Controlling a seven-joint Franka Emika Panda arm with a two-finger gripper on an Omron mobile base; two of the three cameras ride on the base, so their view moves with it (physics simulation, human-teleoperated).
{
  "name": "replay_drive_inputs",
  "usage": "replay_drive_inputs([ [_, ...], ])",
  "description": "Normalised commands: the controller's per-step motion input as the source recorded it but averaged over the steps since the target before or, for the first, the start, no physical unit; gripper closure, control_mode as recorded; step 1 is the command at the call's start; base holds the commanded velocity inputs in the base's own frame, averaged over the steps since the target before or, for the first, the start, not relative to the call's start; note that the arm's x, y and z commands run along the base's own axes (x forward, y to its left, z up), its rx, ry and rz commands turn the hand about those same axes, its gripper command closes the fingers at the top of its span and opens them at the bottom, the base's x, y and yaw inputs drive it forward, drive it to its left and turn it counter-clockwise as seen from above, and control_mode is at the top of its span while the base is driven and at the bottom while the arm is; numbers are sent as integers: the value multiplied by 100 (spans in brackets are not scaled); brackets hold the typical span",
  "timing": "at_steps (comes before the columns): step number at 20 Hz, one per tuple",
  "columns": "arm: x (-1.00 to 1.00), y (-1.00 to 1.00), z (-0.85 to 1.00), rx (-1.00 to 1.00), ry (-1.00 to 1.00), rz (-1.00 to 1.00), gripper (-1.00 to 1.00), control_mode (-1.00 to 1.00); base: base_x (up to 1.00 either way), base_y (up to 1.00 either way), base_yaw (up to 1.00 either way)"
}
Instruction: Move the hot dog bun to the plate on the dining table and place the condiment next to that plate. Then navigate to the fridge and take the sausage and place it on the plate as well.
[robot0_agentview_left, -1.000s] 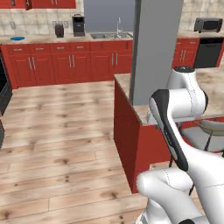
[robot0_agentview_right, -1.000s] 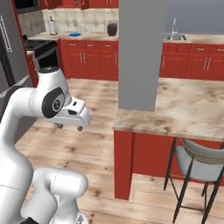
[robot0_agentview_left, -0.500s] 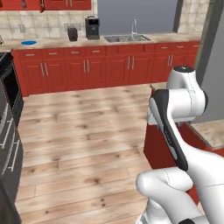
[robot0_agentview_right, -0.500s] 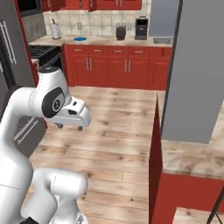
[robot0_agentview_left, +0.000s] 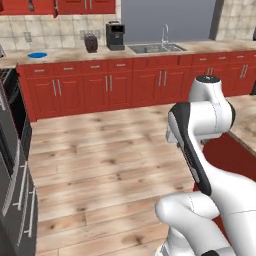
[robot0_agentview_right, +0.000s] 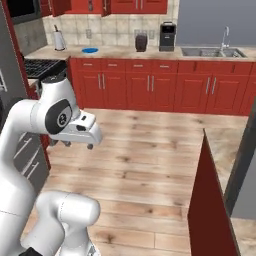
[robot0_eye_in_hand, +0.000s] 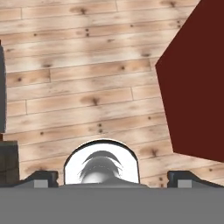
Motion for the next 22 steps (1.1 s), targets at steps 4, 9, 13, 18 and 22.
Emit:
replay_drive_inputs([
  [4,0,0,0,0,0,0,-100,100,100,-3,0],
  [9,0,0,0,0,0,0,-100,100,100,-1,0],
  [13,0,0,0,0,0,0,-100,100,100,0,0],
  [18,0,0,0,0,0,0,-100,100,100,3,0],
  [22,0,0,0,0,0,0,-100,100,100,24,0],
])
